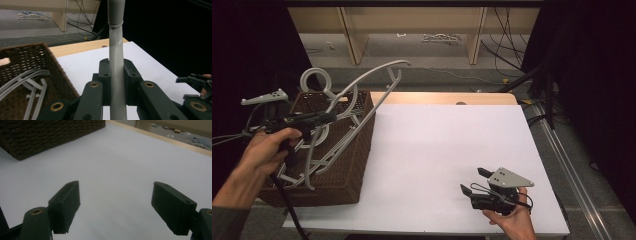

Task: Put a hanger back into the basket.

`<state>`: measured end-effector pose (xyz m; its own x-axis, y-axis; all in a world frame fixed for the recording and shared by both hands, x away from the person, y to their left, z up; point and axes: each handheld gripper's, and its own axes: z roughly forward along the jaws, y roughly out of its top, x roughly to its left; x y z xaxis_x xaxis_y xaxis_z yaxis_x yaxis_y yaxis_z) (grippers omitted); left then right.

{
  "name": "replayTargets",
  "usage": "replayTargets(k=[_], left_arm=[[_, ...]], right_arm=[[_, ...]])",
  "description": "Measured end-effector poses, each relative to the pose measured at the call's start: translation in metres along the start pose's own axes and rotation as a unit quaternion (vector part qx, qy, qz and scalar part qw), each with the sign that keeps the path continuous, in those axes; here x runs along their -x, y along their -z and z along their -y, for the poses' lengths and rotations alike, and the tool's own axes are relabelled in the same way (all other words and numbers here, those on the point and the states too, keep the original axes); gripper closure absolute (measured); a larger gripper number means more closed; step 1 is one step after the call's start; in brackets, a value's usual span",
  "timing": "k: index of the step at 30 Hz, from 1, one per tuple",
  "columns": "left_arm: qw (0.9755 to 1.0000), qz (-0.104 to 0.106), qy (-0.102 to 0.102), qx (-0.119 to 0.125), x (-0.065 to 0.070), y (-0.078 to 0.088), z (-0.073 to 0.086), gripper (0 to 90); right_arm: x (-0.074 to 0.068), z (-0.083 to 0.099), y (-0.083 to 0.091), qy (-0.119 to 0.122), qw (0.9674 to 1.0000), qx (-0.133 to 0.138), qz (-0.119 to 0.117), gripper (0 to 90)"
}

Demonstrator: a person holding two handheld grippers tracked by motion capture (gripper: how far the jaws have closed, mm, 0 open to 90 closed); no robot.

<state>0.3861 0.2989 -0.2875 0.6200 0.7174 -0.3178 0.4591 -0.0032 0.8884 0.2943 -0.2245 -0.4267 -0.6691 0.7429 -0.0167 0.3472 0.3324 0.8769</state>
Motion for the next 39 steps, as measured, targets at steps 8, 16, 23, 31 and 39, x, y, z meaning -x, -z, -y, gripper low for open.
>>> replayTargets(k=[8, 16, 23, 31, 39], left_arm=[[0.9994, -0.032, 0.011, 0.012, -0.032, 0.003, -0.001, 79.1], [0.9975, -0.064, -0.022, 0.019, -0.063, 0.011, 0.006, 79.2], [0.9956, -0.079, -0.048, 0.016, -0.086, 0.021, 0.015, 79.1], [0.9948, -0.089, -0.049, -0.001, -0.1, 0.028, 0.032, 79.1], [0.9933, -0.092, -0.066, -0.021, -0.109, 0.034, 0.047, 79.1]], right_arm=[[-0.001, 0.001, -0.001, 0.003, 1.0, -0.001, -0.001, 24.1], [0.0, 0.001, -0.002, 0.004, 1.0, -0.003, -0.001, 24.1], [0.0, 0.002, -0.003, 0.001, 1.0, -0.005, -0.002, 23.9], [-0.001, 0.002, -0.003, 0.003, 1.0, -0.007, -0.004, 23.9], [-0.001, 0.002, -0.004, 0.003, 1.0, -0.008, -0.003, 23.7]])
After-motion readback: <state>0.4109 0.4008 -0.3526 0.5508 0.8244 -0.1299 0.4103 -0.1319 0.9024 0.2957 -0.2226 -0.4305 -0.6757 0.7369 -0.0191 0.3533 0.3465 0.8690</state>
